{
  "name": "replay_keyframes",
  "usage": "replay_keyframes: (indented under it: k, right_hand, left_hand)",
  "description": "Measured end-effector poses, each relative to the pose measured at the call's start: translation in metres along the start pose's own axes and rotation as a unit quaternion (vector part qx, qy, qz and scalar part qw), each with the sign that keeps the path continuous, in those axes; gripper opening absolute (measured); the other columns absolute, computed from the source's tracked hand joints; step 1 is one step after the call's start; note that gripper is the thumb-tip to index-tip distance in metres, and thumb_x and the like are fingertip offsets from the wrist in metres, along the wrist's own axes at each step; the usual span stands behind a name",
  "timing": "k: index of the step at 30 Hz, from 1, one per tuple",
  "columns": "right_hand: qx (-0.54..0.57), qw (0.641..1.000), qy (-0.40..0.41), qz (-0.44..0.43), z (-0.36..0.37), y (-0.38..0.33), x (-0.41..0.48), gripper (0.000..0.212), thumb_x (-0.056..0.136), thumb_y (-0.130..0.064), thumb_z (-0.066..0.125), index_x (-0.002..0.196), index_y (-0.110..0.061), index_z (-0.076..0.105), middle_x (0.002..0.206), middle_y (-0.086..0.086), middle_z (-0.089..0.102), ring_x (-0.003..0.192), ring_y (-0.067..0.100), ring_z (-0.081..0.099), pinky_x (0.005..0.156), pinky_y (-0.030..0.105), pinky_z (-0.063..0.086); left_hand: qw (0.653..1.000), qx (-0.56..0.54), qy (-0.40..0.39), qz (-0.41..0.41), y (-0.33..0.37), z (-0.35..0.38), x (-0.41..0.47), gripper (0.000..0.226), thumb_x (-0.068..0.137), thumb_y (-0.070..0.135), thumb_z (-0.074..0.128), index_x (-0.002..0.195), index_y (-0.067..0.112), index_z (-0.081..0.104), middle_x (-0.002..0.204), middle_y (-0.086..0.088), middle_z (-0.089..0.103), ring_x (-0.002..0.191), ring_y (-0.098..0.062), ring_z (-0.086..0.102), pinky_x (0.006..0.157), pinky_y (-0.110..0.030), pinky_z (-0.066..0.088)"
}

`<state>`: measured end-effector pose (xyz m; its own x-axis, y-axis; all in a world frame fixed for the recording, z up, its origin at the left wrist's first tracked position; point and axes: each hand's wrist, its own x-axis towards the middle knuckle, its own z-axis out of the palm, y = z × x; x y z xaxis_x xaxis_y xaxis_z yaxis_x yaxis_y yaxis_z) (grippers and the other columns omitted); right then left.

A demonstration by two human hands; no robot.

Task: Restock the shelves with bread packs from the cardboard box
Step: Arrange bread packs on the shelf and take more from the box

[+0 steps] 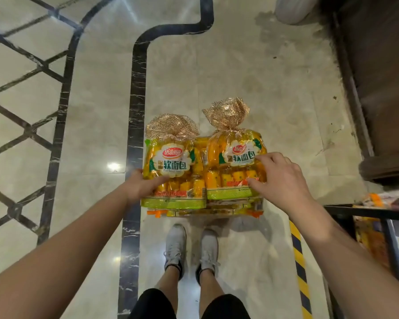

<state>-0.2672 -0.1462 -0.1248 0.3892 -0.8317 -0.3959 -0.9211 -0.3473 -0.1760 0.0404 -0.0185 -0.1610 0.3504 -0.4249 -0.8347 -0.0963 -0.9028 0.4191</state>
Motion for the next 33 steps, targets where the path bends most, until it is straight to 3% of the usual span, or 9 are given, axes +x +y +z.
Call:
replay_keyframes:
  k: [4, 10, 15, 18, 22, 26, 29, 33]
  right_hand:
    - [0.001, 1.000, -0.004, -0.001, 0.006, 0.002, 0.002, 0.067, 0.090, -0.053, 0.062, 0.149, -0.024, 0.047, 0.142, 0.003, 0.052, 0.130, 0.026, 0.050, 0.107, 0.044, 0.038]
    - [0.013, 1.000, -0.008, 0.005, 0.010, 0.007, 0.008, 0.069, 0.091, -0.051, 0.064, 0.150, -0.023, 0.045, 0.144, 0.004, 0.050, 0.132, 0.027, 0.049, 0.108, 0.044, 0.038]
    - [0.062, 0.997, -0.007, 0.034, 0.013, 0.013, 0.013, 0.078, 0.089, -0.050, 0.070, 0.154, -0.022, 0.038, 0.147, 0.008, 0.048, 0.135, 0.030, 0.048, 0.107, 0.045, 0.041]
    - [0.149, 0.984, 0.009, 0.096, 0.016, 0.018, 0.024, 0.087, 0.084, -0.055, 0.074, 0.155, -0.021, 0.035, 0.148, 0.011, 0.046, 0.137, 0.031, 0.046, 0.109, 0.045, 0.042]
    - [0.296, 0.930, -0.066, 0.208, 0.025, 0.022, 0.048, 0.098, 0.079, -0.065, 0.076, 0.154, -0.018, 0.033, 0.146, 0.009, 0.054, 0.129, 0.029, 0.057, 0.101, 0.040, 0.048]
    - [0.402, 0.876, -0.108, 0.245, 0.043, 0.032, 0.054, 0.090, 0.069, -0.064, 0.084, 0.138, -0.017, 0.049, 0.126, 0.002, 0.067, 0.111, 0.024, 0.068, 0.098, 0.042, 0.055]
    - [0.511, 0.816, -0.138, 0.234, 0.048, 0.038, 0.048, 0.069, 0.069, -0.046, 0.091, 0.123, -0.013, 0.064, 0.110, 0.005, 0.077, 0.096, 0.022, 0.076, 0.089, 0.039, 0.060]
    - [0.609, 0.748, -0.161, 0.210, 0.043, 0.040, 0.033, 0.056, 0.078, -0.028, 0.086, 0.129, -0.015, 0.066, 0.108, 0.009, 0.079, 0.098, 0.026, 0.077, 0.085, 0.041, 0.062]
  left_hand:
    - [0.999, -0.048, -0.006, 0.005, -0.010, 0.001, 0.019, 0.045, 0.091, 0.036, 0.073, 0.122, 0.017, 0.047, 0.112, -0.007, 0.061, 0.080, -0.016, 0.063, 0.082, -0.036, 0.049]
    - [0.996, -0.090, 0.005, 0.025, -0.024, -0.004, 0.036, 0.075, 0.069, 0.055, 0.086, 0.122, 0.014, 0.053, 0.109, -0.004, 0.072, 0.091, -0.024, 0.073, 0.077, -0.038, 0.059]
    - [0.985, -0.148, -0.076, 0.039, -0.030, -0.009, 0.031, 0.070, 0.070, 0.045, 0.086, 0.128, 0.013, 0.063, 0.108, -0.009, 0.079, 0.097, -0.028, 0.077, 0.093, -0.047, 0.058]
    - [0.980, -0.165, -0.100, 0.055, -0.034, -0.009, 0.025, 0.071, 0.068, 0.043, 0.088, 0.129, 0.016, 0.062, 0.111, -0.010, 0.078, 0.102, -0.029, 0.075, 0.091, -0.043, 0.057]
    - [0.976, -0.169, -0.117, 0.068, -0.036, -0.009, 0.024, 0.077, 0.061, 0.045, 0.093, 0.127, 0.018, 0.065, 0.112, -0.010, 0.078, 0.104, -0.030, 0.075, 0.098, -0.046, 0.055]
    - [0.975, -0.175, -0.113, 0.082, -0.039, -0.014, 0.026, 0.093, 0.053, 0.049, 0.092, 0.133, 0.016, 0.058, 0.115, -0.009, 0.077, 0.104, -0.029, 0.075, 0.100, -0.050, 0.055]
    - [0.972, -0.184, -0.110, 0.096, -0.043, -0.019, 0.023, 0.093, 0.055, 0.049, 0.093, 0.133, 0.014, 0.057, 0.118, -0.010, 0.075, 0.105, -0.030, 0.075, 0.097, -0.048, 0.056]
    - [0.964, -0.219, -0.105, 0.107, -0.044, -0.028, 0.014, 0.090, 0.056, 0.044, 0.092, 0.134, 0.014, 0.058, 0.119, -0.010, 0.075, 0.106, -0.030, 0.074, 0.086, -0.041, 0.061]
